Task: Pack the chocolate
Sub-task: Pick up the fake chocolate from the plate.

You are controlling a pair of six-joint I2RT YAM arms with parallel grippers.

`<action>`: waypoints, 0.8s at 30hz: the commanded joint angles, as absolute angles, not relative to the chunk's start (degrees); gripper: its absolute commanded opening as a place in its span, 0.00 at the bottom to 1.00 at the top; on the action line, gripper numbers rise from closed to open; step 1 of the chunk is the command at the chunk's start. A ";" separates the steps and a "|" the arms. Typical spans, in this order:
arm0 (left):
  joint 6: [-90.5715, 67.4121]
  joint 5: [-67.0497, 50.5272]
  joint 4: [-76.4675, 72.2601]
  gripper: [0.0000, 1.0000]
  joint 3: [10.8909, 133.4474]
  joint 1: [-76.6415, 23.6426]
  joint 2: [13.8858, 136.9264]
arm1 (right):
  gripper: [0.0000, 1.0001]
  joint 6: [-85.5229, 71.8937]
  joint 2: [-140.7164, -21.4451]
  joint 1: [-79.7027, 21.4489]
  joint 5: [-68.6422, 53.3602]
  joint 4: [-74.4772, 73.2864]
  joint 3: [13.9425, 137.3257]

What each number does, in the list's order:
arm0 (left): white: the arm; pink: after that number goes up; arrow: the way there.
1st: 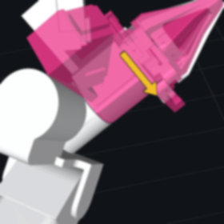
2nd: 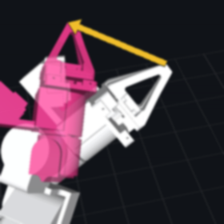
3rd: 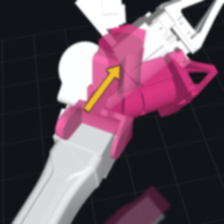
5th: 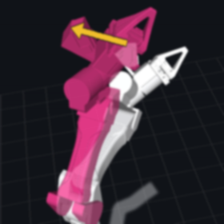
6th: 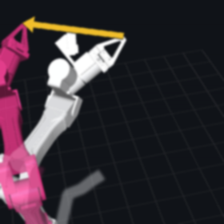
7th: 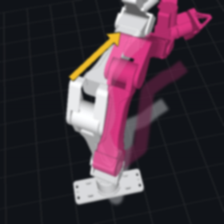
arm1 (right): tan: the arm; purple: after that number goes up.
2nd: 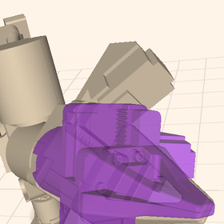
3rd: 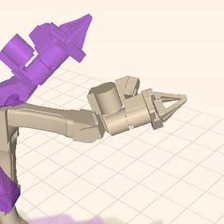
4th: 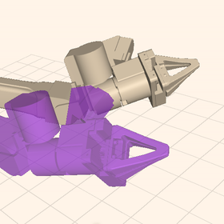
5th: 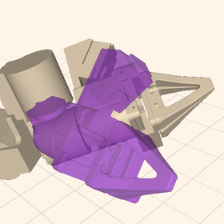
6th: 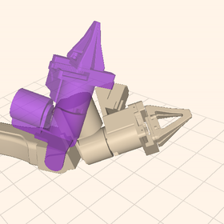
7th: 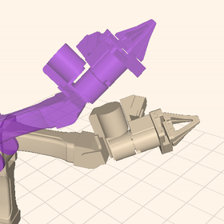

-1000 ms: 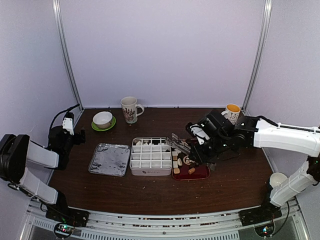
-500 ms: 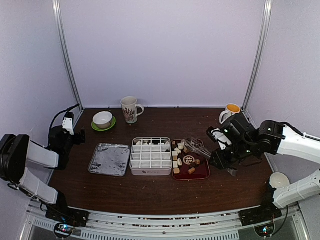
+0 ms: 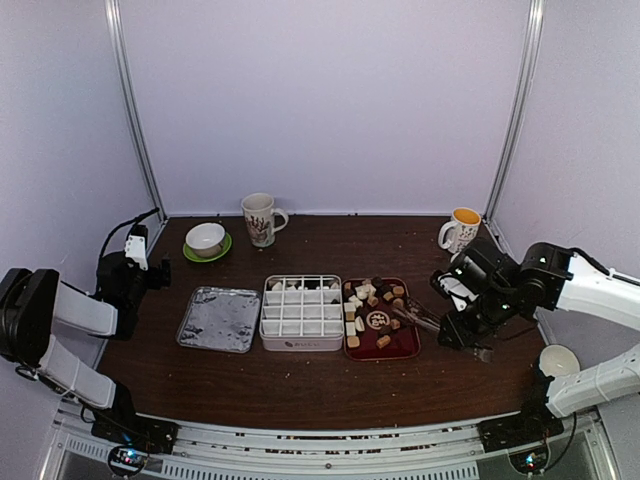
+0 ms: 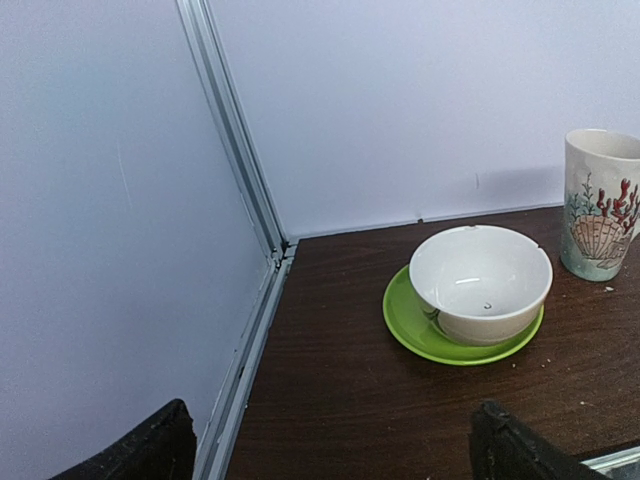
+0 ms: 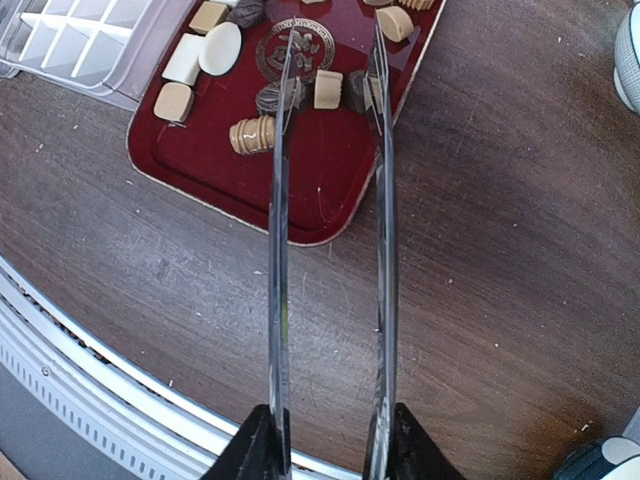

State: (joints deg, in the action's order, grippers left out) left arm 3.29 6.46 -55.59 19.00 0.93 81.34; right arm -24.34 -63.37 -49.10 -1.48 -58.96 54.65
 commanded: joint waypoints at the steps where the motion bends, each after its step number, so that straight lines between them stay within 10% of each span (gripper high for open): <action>1: 2.90 6.06 -58.44 0.98 18.72 1.34 81.65 | 0.38 -25.41 -62.24 -48.16 -1.91 -60.24 53.56; 24: 2.90 6.06 -58.45 0.98 18.72 1.37 81.65 | 0.34 -24.85 -69.23 -44.85 -7.41 -54.12 54.23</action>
